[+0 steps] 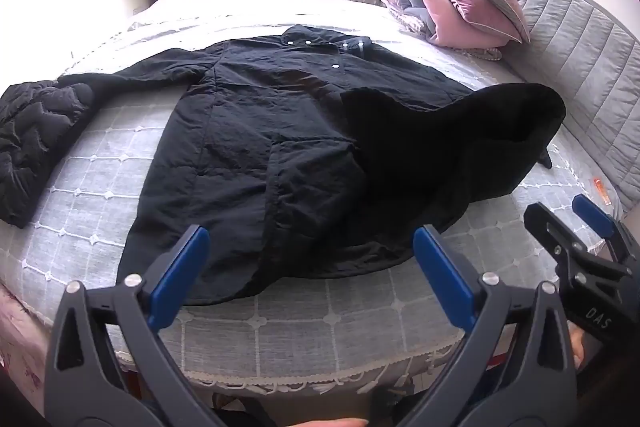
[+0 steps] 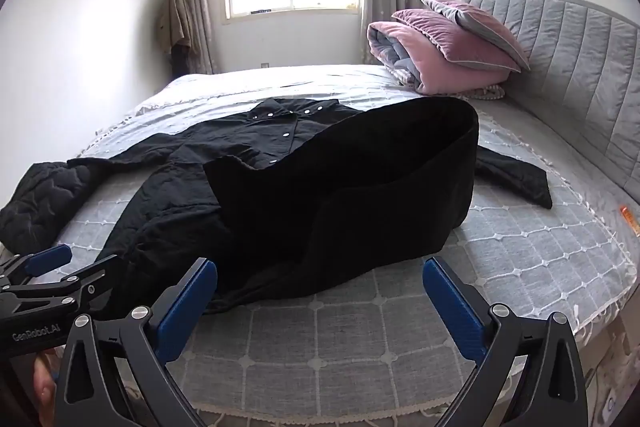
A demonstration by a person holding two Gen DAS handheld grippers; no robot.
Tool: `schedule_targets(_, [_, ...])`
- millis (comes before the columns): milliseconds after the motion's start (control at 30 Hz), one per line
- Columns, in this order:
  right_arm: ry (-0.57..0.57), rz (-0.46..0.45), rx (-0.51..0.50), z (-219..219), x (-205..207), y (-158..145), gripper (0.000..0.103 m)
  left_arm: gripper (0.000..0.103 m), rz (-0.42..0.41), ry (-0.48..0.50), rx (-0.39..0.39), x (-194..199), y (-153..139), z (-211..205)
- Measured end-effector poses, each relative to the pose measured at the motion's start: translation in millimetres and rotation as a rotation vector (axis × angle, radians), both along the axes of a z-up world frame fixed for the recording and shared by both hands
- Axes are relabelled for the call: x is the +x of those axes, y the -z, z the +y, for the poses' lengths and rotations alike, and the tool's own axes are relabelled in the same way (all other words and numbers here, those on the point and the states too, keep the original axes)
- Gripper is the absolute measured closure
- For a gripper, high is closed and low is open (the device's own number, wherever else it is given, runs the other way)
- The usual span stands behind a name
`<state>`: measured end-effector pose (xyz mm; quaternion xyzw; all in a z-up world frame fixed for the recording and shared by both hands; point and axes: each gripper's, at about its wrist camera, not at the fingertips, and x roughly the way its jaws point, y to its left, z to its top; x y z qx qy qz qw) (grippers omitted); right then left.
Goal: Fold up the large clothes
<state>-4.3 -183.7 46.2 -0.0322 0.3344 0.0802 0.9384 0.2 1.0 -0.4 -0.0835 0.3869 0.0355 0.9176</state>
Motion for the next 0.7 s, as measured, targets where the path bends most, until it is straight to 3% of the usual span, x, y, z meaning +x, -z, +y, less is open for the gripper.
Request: schedule_targets(700, [0.006, -0.011, -0.021, -0.3, -0.2, -1.4, 0.0, 0.001, -0.017, -0.006, 0.011, -0.7, 0.7, -5.4])
